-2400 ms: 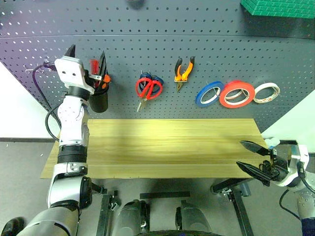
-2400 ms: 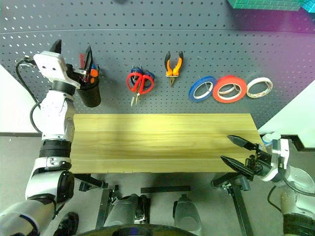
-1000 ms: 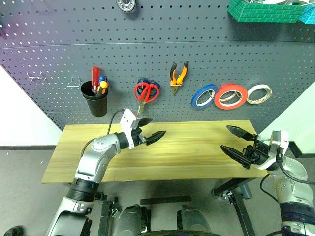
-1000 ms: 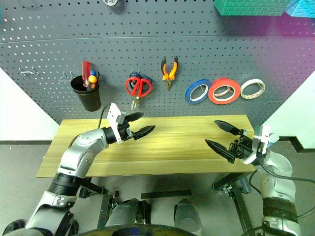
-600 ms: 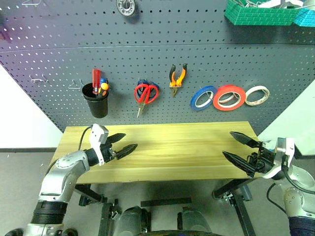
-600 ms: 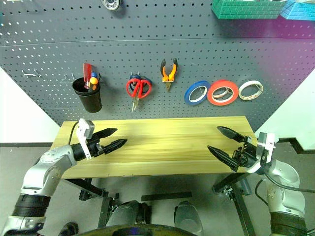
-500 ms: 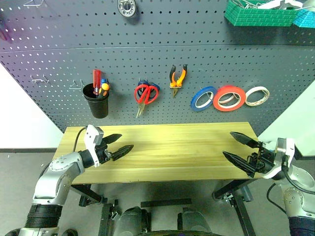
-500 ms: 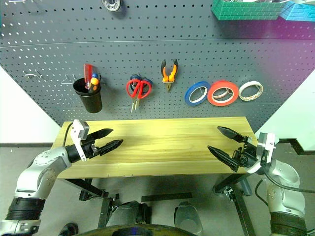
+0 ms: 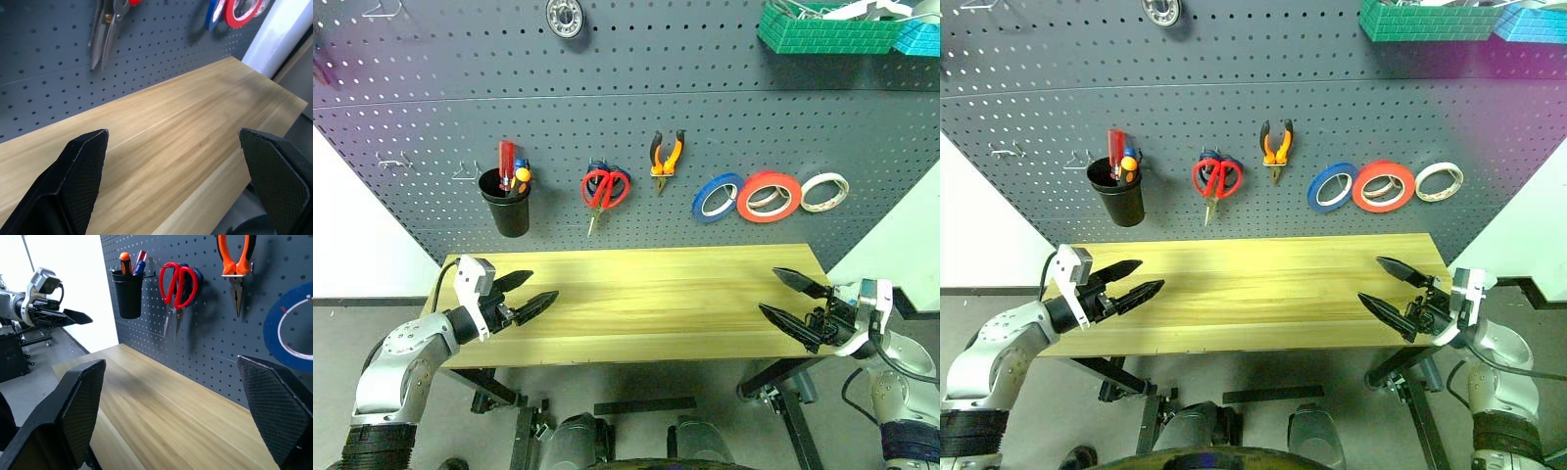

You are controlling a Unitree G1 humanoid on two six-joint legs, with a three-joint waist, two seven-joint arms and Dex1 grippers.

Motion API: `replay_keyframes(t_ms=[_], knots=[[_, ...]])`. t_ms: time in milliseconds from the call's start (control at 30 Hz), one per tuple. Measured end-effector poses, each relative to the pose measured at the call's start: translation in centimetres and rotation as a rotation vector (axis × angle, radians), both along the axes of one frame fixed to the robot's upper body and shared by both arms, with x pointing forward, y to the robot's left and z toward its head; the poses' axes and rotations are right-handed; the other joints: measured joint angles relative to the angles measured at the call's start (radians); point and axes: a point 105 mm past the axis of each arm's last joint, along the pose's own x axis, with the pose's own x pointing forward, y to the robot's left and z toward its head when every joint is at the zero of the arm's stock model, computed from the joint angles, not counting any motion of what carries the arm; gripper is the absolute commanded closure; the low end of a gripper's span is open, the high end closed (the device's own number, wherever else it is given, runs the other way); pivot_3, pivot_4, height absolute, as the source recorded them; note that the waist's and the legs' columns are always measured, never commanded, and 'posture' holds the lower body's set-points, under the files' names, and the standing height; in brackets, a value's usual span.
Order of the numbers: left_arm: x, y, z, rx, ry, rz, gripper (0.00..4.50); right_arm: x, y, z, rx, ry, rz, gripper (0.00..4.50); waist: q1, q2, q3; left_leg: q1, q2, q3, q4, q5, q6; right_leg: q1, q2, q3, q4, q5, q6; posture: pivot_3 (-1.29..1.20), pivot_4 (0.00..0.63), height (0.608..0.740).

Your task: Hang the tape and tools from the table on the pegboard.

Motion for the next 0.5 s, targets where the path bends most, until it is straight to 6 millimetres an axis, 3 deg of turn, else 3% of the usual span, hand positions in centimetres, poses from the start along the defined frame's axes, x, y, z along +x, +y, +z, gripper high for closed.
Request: replay_keyframes(t_ms=[500], knots=[[0.1,-0.2,0.2,0.001,-0.008,-0.006,0.03,-0.6,1.3,0.9,-0.015,0.007,0.010,0.00,-0.001,0.000,-0.002,0.000,0.000,0.001,-0.001,0.000,0.000,-0.001,0.000,0.001,0.000,0.000,0.000,-0.15,0.000,0.740]])
